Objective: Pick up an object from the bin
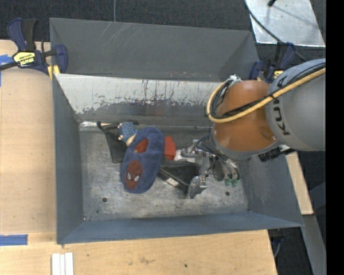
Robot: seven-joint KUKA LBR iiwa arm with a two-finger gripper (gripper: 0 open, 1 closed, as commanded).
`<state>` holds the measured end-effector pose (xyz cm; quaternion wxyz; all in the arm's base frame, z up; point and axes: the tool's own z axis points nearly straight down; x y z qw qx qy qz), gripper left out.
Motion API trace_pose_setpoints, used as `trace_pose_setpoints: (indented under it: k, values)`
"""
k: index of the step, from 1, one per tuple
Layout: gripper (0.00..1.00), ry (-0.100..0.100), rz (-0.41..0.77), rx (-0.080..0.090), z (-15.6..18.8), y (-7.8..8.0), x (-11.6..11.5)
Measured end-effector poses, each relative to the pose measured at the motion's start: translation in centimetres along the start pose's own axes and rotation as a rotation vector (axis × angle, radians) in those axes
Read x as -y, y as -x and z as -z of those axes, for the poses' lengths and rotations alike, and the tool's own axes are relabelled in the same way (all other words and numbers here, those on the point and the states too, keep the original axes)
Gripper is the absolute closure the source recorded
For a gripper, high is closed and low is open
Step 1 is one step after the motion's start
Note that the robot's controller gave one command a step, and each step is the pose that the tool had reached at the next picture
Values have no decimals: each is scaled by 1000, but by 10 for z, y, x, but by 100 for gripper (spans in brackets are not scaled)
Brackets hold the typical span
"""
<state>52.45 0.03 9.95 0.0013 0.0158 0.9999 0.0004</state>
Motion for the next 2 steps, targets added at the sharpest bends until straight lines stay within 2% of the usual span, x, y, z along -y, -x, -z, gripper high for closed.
trace_pose_setpoints:
  k: [1,2]
  values:
    - [100,-1,-1,-2,-1,0,1]
    - [100,-2,33,2,175,3,0]
